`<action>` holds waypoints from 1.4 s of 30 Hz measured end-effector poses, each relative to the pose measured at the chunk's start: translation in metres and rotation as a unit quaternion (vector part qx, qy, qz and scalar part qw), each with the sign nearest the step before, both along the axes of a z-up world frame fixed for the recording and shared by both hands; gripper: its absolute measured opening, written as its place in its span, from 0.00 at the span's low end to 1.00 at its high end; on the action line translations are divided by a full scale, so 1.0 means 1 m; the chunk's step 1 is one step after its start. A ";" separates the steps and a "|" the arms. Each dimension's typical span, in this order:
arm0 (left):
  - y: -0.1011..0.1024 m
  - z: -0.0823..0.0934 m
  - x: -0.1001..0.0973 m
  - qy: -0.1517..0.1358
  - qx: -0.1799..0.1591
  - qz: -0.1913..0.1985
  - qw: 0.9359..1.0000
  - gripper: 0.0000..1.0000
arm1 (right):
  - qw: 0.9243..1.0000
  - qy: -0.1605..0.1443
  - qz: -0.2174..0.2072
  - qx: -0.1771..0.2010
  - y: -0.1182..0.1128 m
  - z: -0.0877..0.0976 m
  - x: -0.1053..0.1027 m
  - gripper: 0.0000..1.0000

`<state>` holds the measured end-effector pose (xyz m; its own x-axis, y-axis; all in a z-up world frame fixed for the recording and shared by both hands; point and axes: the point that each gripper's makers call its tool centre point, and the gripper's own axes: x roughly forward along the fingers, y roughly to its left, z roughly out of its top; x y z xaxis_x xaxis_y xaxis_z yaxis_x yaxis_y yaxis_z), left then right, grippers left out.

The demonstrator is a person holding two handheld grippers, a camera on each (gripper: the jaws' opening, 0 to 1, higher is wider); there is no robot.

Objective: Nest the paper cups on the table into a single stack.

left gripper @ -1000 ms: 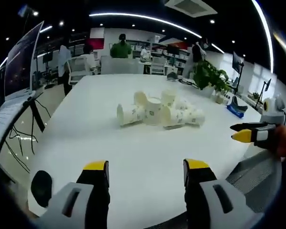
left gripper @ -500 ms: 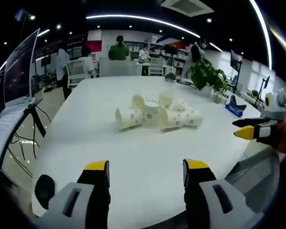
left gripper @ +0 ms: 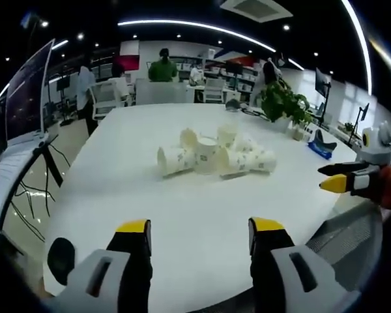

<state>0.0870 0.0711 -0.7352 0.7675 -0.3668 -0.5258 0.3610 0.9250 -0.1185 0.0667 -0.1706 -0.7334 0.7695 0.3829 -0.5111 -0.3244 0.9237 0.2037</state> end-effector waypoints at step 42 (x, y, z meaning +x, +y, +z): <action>0.004 0.003 -0.006 -0.008 -0.006 0.010 1.000 0.57 | 0.999 0.007 0.033 -0.009 0.012 -0.001 0.008 0.71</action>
<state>0.0808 0.0752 -0.7320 0.7829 -0.3575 -0.5092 0.3438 0.9307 -0.1248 0.0746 -0.1586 -0.7340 0.7357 0.4225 -0.5294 -0.3812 0.9043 0.1920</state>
